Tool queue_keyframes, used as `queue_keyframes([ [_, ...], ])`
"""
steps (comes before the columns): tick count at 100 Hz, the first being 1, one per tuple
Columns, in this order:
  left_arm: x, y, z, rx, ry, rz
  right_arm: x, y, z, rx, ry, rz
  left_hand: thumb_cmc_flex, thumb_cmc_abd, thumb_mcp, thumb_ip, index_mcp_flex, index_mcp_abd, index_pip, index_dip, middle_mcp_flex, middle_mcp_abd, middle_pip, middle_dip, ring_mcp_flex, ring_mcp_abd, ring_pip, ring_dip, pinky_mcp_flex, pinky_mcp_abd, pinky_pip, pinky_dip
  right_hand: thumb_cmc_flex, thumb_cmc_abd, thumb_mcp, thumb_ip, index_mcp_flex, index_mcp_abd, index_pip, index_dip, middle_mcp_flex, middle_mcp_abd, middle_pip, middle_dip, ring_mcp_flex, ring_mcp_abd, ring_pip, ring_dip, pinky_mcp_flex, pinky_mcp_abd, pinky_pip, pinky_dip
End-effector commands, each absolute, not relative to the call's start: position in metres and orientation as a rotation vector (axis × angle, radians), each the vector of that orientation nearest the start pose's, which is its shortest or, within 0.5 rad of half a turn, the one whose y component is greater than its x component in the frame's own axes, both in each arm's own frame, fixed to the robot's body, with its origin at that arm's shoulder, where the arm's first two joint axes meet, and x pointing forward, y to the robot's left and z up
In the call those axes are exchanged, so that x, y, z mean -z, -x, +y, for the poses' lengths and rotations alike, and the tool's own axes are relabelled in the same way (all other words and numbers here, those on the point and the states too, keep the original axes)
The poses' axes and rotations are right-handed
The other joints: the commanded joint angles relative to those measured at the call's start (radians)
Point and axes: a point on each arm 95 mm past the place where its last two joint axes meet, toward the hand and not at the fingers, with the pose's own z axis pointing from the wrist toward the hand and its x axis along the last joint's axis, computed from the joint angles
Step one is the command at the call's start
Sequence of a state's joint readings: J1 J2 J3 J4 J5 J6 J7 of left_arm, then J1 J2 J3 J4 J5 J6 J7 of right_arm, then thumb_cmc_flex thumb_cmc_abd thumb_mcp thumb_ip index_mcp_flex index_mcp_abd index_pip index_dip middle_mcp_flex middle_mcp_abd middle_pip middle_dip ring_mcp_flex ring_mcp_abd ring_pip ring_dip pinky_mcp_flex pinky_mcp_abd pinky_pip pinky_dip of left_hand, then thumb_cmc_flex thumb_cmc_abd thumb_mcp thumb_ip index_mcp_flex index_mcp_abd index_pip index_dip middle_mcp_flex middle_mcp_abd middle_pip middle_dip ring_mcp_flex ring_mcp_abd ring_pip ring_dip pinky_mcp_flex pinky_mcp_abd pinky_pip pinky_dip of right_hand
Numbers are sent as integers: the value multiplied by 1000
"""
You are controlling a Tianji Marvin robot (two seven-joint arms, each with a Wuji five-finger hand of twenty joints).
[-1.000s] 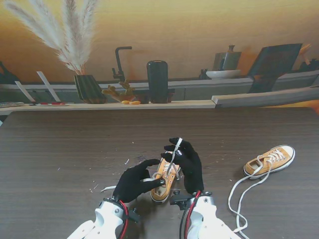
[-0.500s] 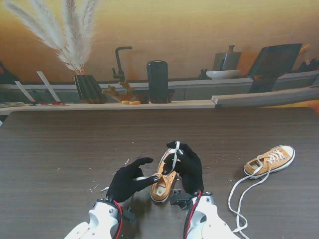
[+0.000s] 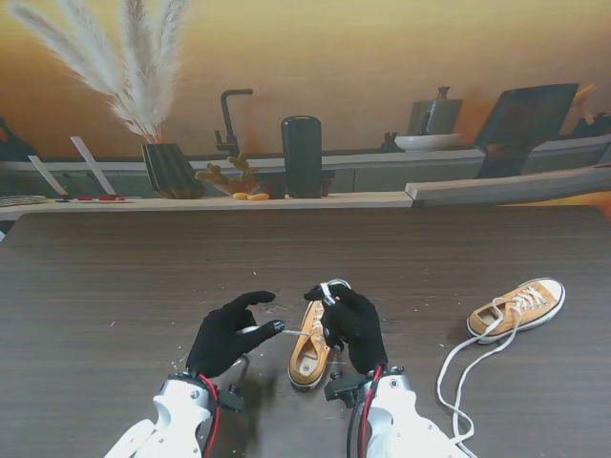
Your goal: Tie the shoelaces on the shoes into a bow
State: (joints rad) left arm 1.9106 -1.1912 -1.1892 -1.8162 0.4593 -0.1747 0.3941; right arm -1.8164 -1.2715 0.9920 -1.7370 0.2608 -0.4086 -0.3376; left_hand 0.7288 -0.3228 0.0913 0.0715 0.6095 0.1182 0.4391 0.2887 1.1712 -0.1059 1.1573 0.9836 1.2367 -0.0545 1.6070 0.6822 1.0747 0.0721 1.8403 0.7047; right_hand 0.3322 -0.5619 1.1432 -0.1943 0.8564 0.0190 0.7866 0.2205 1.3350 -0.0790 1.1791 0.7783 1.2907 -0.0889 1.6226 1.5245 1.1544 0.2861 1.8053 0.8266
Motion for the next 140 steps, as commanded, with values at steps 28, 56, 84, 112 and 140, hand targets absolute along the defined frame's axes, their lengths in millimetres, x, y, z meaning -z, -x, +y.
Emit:
queue_keyframes([
  [28, 276, -313, -40, 2380, 1611, 764, 350, -302, 118, 2169, 1909, -210, -17, 21, 149, -15, 76, -31, 52, 30, 83, -4, 68, -37, 38, 27, 74, -1, 30, -25, 254, 18, -55, -31, -56, 29, -18, -48, -81, 64, 4, 46, 44, 59, 19, -312, 91, 46, 59, -122, 289, 110],
  [56, 245, -333, -47, 2566, 1651, 762, 352, -308, 118, 2218, 1884, -473, -5, 9, 170, -25, 96, -35, 65, 35, 106, 7, 70, -41, 38, 44, 86, 2, 32, -9, 254, 33, -139, -139, -78, -4, -165, -25, -112, 36, -124, 32, 90, 114, 18, -352, 76, 46, 64, -182, 289, 102],
  [84, 219, -339, -61, 2679, 1577, 792, 354, -313, 120, 2237, 1900, -555, -4, 6, 187, -32, 108, -45, 73, 38, 114, 5, 71, -44, 38, 48, 94, 3, 33, -6, 254, 54, -153, -164, -69, -10, -224, -7, -114, 32, -167, 31, 114, 128, 16, -369, 73, 46, 66, -203, 289, 100],
  [112, 191, -347, -89, 2777, 1451, 839, 354, -317, 125, 2244, 1871, -700, -13, 6, 196, -38, 116, -55, 82, 42, 116, 1, 71, -45, 38, 41, 94, 1, 33, -15, 254, 57, -150, -168, -65, -10, -204, -7, -106, 32, -158, 32, 120, 129, 16, -375, 80, 46, 66, -199, 289, 108],
  [140, 177, -368, -123, 2802, 1344, 884, 356, -318, 131, 2220, 1819, -810, -25, 8, 204, -39, 124, -69, 96, 48, 119, -6, 70, -45, 38, 32, 94, 1, 34, -27, 254, 55, -110, -200, -33, -7, -44, -67, -62, 41, -65, 24, 121, 130, 20, -402, 112, 46, 69, -185, 289, 148],
])
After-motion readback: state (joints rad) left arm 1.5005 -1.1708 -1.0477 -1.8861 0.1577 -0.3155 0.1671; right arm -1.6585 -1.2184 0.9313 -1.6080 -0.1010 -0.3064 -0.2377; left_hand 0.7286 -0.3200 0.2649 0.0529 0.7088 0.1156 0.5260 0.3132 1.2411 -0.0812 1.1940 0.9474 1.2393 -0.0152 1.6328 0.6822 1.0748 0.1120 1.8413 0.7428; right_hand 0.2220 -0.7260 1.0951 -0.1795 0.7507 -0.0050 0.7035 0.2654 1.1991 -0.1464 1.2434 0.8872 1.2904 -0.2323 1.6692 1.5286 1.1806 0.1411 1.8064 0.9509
